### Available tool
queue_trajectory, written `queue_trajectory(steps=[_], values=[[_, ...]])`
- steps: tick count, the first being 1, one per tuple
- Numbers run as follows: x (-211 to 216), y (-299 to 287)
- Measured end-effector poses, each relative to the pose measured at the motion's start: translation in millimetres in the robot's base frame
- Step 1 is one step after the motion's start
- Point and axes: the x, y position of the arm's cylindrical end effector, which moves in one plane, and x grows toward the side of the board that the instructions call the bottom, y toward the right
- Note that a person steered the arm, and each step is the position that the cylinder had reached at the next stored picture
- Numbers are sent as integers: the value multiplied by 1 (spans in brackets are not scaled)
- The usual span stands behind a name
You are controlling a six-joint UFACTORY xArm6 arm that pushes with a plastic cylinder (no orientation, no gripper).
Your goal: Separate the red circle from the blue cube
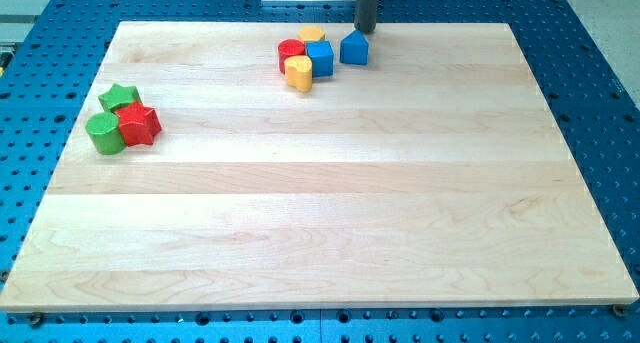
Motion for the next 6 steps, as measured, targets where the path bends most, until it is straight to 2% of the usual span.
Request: queue_trajectory(steps=[6], values=[[3,-16]])
